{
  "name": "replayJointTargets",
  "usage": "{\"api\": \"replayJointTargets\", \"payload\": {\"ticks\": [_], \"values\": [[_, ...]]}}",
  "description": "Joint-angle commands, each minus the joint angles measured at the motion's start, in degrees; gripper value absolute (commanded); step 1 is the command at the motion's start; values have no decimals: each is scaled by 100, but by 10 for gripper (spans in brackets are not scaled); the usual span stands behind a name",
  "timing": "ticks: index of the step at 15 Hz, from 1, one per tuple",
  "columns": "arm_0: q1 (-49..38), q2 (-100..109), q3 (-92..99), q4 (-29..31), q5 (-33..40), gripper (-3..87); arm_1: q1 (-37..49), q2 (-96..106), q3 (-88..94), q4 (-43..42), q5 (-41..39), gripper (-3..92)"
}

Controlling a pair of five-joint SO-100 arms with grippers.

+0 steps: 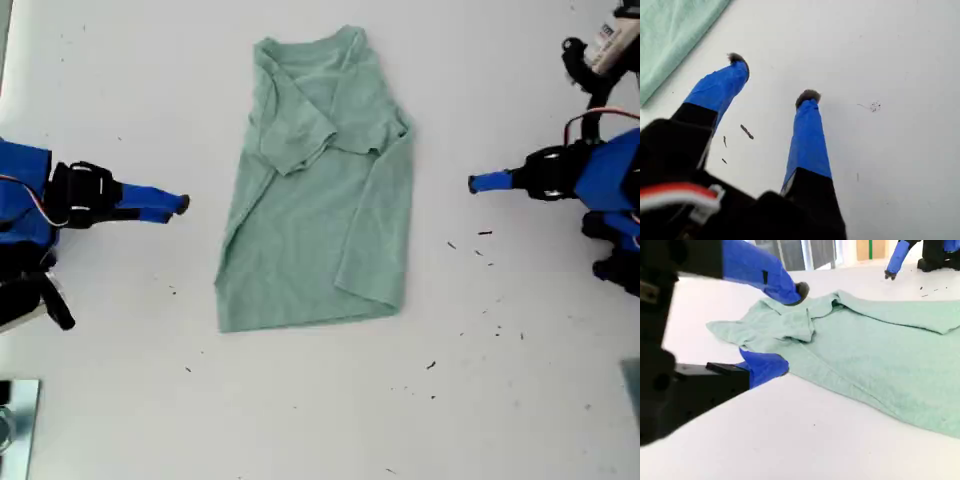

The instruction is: Fold t shirt

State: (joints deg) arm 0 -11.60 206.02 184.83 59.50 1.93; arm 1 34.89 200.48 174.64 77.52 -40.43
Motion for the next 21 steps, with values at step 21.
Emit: {"api": "replayJointTargets", "payload": {"ticks": [21], "values": [[2039, -8728, -9949, 3103, -1055, 225, -747, 44, 352, -132, 1969, 21]]}}
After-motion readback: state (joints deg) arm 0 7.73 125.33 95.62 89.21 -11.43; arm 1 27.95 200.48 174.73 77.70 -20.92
